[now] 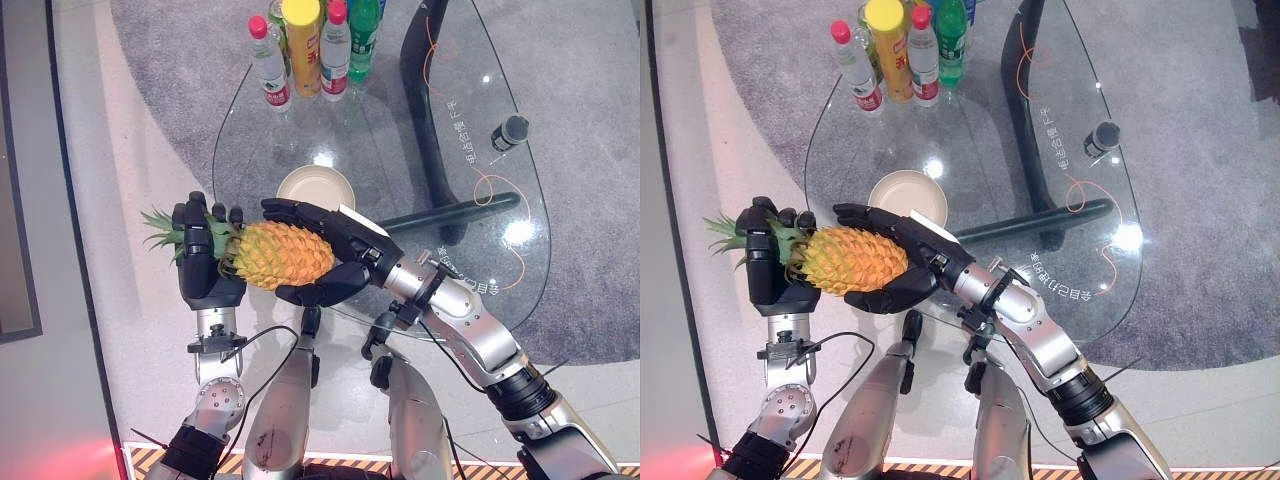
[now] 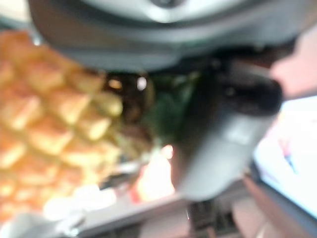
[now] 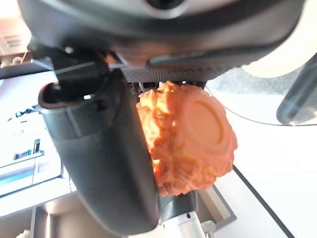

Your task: Pick up the fruit to the plate

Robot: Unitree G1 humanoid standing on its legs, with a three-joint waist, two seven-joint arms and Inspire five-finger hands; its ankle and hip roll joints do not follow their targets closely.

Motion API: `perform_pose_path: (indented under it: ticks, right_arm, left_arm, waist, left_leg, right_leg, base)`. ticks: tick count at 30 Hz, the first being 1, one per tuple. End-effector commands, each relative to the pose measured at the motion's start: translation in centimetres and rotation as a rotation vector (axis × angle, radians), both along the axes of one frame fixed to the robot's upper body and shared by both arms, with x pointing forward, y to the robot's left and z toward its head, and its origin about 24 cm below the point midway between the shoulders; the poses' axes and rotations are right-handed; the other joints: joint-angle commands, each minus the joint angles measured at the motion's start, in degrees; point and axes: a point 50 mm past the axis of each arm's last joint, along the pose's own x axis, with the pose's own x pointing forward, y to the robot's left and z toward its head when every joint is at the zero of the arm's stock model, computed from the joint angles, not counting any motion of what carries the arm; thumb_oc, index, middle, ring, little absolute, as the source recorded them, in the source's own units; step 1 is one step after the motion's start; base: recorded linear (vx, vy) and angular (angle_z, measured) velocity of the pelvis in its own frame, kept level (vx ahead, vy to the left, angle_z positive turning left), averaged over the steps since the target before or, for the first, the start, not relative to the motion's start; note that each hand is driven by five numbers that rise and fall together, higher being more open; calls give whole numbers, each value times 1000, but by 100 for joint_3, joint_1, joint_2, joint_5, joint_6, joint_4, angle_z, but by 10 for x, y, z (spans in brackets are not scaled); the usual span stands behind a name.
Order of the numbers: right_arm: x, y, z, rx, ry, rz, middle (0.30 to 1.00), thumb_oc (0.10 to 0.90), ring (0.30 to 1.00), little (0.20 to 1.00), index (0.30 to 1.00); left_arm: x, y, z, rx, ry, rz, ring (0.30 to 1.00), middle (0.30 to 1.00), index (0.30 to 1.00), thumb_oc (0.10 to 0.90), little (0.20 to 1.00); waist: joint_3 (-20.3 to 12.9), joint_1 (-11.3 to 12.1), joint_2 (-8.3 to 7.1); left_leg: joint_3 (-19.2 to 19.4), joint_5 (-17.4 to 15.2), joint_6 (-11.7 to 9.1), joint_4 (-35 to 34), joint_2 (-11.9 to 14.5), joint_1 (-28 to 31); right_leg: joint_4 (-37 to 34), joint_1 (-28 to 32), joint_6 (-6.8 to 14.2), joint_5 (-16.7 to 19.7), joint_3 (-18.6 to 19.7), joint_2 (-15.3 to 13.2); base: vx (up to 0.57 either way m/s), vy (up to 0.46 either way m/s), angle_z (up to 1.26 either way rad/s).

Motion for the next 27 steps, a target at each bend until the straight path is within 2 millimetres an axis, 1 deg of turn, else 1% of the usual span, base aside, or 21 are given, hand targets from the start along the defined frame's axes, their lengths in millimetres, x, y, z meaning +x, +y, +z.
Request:
perform_pose_path:
  ticks: [1,3,4,5,7,10,13,14,18,22,23,24,26,27]
  right_arm:
    - [-15,-10,23,66,-155,-29,900,800,900,900,900]
    - [-16,-20,21,59,-154,-65,900,800,900,900,900]
    - [-16,-20,21,60,-158,-65,900,800,900,900,900]
    - [-16,-26,20,53,-159,-86,900,800,900,900,900]
    - [-18,-35,17,45,-158,-112,900,800,900,900,900]
    - [-19,-45,16,47,-155,-146,900,800,900,900,900]
    - [-20,-50,15,49,-154,-165,900,800,900,900,900]
    - [-21,-56,14,57,-152,-190,900,800,900,900,900]
    - [-21,-62,13,62,-153,-223,900,800,900,900,900]
    - [-23,-73,11,70,-161,-288,900,800,900,900,900]
    - [-23,-74,10,73,-159,-293,900,800,900,900,900]
    - [-23,-77,12,82,-168,-307,900,800,900,900,900]
    - [-23,-83,12,107,-172,-334,900,800,900,900,900]
    - [-23,-84,14,113,-180,-345,900,800,900,900,900]
  left_arm:
    - [-14,2,90,-6,-467,64,300,300,300,100,200]
    - [-15,8,89,26,-439,117,300,300,300,100,200]
    - [-15,7,90,26,-442,118,300,300,300,100,200]
    - [-16,12,90,45,-422,169,300,300,300,100,200]
    - [-17,22,88,32,-392,217,300,300,300,100,200]
    - [-19,30,89,63,-382,284,300,300,300,100,200]
    - [-20,33,92,92,-384,316,300,300,300,100,200]
    - [-22,35,93,106,-383,336,300,300,300,100,200]
    - [-22,37,93,115,-380,354,300,300,300,100,200]
    - [-23,40,95,142,-379,378,300,300,300,100,200]
    - [-23,40,95,145,-374,380,300,300,300,100,200]
    - [-23,40,96,151,-379,385,300,300,300,100,200]
    - [-23,42,96,165,-373,394,300,300,300,100,200]
    - [-23,42,97,168,-378,397,300,300,300,100,200]
  waist:
    - [-150,-38,-9]
    - [-150,-75,1]
    - [-150,-78,-2]
    - [-150,-114,1]
    - [-150,-146,5]
    - [-150,-184,-1]
    - [-150,-205,-11]
    - [-150,-230,-16]
    - [-150,-262,-23]
    - [-150,-307,-35]
    - [-150,-307,-33]
    - [-150,-321,-40]
    - [-150,-333,-36]
    - [-150,-348,-38]
  left_leg:
    - [101,-460,205,362,-393,-20]
    - [136,-516,211,394,-376,4]
    - [134,-482,211,382,-378,-24]
    - [155,-484,219,385,-367,-34]
    - [183,-508,218,404,-350,-39]
    - [206,-513,218,407,-333,-63]
    - [222,-516,217,409,-319,-76]
    - [240,-527,213,424,-308,-92]
    - [264,-538,216,443,-289,-115]
    - [303,-559,219,461,-249,-122]
    - [307,-608,219,479,-246,-83]
    - [309,-566,216,466,-242,-123]
    - [317,-628,214,497,-228,-79]
    - [324,-586,215,485,-218,-120]
  right_leg:
    - [225,145,344,216,100,287]
    - [277,143,362,184,137,287]
    - [259,118,357,215,133,287]
    - [270,89,361,217,163,295]
    - [291,73,370,202,185,294]
    - [323,25,388,213,208,300]
    - [330,10,391,206,213,306]
    - [341,-7,396,193,229,317]
    - [373,-42,399,190,246,325]
    - [426,-72,417,180,247,322]
    - [451,-38,426,135,253,323]
    - [427,-71,418,173,247,322]
    - [482,-40,435,123,246,316]
    - [468,-81,429,166,240,311]
  base:
    - [0,0,0]
    - [0,0,0]
    - [-13,22,-5]
    - [-14,23,-5]
    - [-1,14,-2]
    - [2,2,-2]
    - [0,0,0]
    - [0,0,0]
    - [2,1,-2]
    - [0,0,-1]
    - [0,0,0]
    - [0,0,0]
    - [6,-1,-2]
    - [0,0,0]
